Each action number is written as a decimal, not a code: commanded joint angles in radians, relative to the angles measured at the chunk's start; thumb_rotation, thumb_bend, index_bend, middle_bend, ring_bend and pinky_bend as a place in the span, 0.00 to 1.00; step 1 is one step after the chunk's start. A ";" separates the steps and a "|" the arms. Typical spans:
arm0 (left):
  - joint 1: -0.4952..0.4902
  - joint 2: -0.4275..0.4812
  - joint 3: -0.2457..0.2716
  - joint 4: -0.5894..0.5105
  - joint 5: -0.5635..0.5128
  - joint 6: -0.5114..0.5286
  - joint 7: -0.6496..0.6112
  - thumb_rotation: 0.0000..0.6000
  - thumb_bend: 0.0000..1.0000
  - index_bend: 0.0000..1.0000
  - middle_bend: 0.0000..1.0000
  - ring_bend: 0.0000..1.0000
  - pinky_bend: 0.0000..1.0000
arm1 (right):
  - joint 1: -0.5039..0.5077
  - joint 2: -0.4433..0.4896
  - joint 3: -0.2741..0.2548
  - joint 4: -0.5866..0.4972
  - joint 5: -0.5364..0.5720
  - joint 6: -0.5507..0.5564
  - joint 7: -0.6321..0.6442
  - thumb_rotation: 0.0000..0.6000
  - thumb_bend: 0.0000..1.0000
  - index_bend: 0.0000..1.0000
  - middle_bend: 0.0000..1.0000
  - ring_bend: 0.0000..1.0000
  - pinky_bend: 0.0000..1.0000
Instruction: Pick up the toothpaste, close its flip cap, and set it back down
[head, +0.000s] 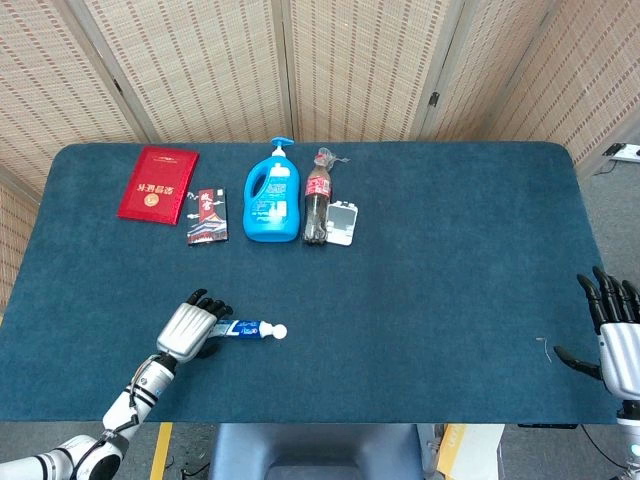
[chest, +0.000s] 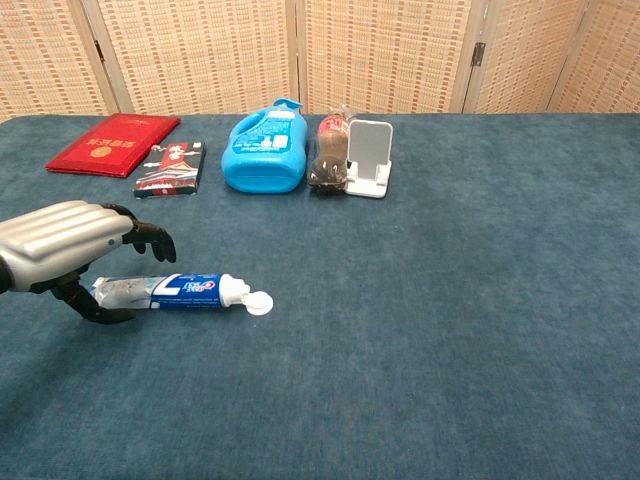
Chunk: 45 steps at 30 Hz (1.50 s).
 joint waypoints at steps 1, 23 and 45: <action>-0.006 -0.015 0.001 0.016 -0.008 -0.001 -0.003 1.00 0.27 0.32 0.35 0.34 0.20 | -0.001 0.000 0.000 0.002 0.001 -0.001 0.003 1.00 0.00 0.00 0.00 0.00 0.00; -0.034 -0.067 0.008 0.090 -0.037 -0.005 -0.044 1.00 0.39 0.45 0.46 0.43 0.23 | 0.002 -0.004 0.001 0.015 0.004 -0.012 0.014 1.00 0.00 0.00 0.00 0.00 0.00; -0.113 0.043 0.010 0.207 0.237 0.184 -0.566 1.00 0.60 0.68 0.77 0.71 0.56 | 0.078 0.036 -0.009 -0.055 -0.125 -0.060 0.036 1.00 0.00 0.00 0.00 0.00 0.00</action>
